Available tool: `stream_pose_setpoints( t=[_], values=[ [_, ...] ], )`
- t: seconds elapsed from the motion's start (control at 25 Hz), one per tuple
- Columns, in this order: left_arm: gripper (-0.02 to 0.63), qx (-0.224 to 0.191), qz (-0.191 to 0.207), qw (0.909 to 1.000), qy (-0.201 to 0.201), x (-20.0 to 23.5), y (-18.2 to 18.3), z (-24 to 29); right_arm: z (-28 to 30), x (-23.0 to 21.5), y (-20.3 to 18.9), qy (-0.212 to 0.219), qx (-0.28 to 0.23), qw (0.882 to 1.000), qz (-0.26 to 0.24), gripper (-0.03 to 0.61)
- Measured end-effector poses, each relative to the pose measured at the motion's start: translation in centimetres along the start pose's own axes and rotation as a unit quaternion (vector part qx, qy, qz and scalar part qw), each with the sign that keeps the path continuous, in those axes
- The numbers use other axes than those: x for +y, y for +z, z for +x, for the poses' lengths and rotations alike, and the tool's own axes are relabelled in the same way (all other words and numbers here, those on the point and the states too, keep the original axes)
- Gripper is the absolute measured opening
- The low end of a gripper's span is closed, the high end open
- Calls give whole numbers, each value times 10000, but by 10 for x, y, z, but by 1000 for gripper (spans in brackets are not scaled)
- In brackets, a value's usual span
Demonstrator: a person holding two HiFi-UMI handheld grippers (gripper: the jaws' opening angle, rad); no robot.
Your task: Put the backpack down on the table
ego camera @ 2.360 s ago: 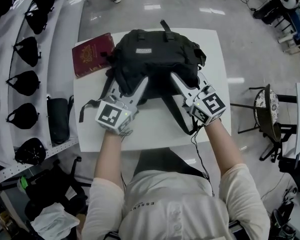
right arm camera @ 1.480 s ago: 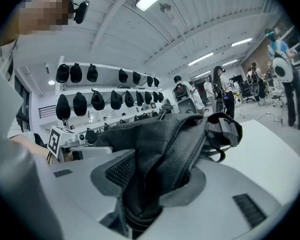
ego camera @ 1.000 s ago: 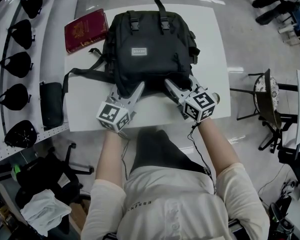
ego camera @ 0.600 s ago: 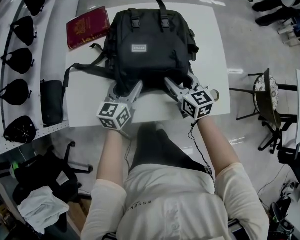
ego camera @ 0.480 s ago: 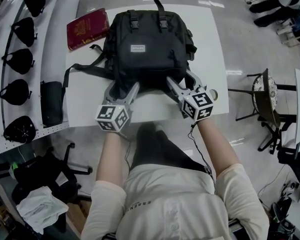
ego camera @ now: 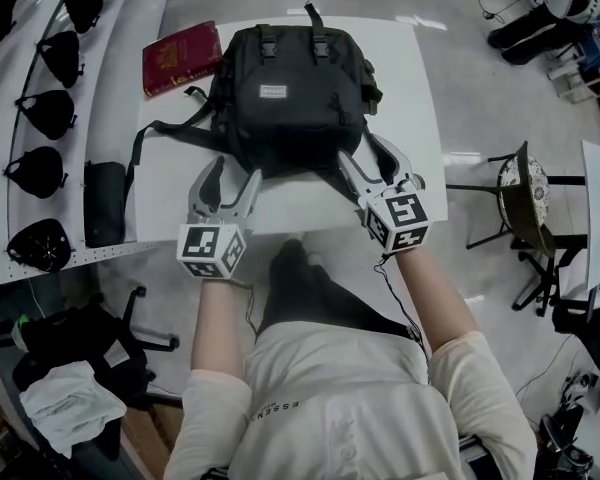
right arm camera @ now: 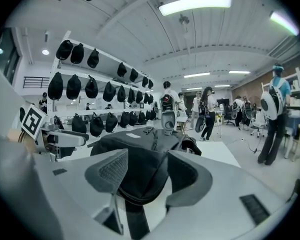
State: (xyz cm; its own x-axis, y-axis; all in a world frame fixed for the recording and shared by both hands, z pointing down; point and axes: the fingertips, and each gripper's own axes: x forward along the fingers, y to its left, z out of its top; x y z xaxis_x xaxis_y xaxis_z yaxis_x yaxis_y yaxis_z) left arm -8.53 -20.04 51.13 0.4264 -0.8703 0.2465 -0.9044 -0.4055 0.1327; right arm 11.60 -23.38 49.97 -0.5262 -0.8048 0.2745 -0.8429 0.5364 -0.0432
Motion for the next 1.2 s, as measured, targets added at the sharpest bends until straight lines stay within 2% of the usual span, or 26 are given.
stream_pose_setpoints(
  t=[0.08,0.16,0.32,0.4,0.48,0.52,0.72,1.0,1.2],
  values=[
    [284,-119,82,9998,-125,-12,13,-10,-10,10,10,170,-78,9998,-64,256],
    [250,-241,194,9991,-274,-25,27,-22,-19,21,20,398,-160,9991,34,245],
    [157,-371,588,9969,-365,-43,50,-42,-41,34,43,607,-454,9967,282,125],
    [104,-535,620,9961,-339,-49,63,-51,-51,38,55,643,-591,9959,223,69],
    [29,-774,603,9949,-252,-51,80,-60,-60,44,66,731,-721,9947,78,38],
    [18,-875,609,9941,-220,-53,88,-64,-64,48,72,791,-786,9938,-21,30],
    [3,-1003,761,9916,-310,-69,108,-72,-82,59,93,982,-1018,9892,-394,15],
    [3,-967,1125,9882,-376,-89,121,-74,-94,55,107,905,-1157,9876,-555,14],
    [3,-1061,1078,9872,-504,-96,132,-72,-95,53,112,825,-1197,9865,-759,14]
  ],
)
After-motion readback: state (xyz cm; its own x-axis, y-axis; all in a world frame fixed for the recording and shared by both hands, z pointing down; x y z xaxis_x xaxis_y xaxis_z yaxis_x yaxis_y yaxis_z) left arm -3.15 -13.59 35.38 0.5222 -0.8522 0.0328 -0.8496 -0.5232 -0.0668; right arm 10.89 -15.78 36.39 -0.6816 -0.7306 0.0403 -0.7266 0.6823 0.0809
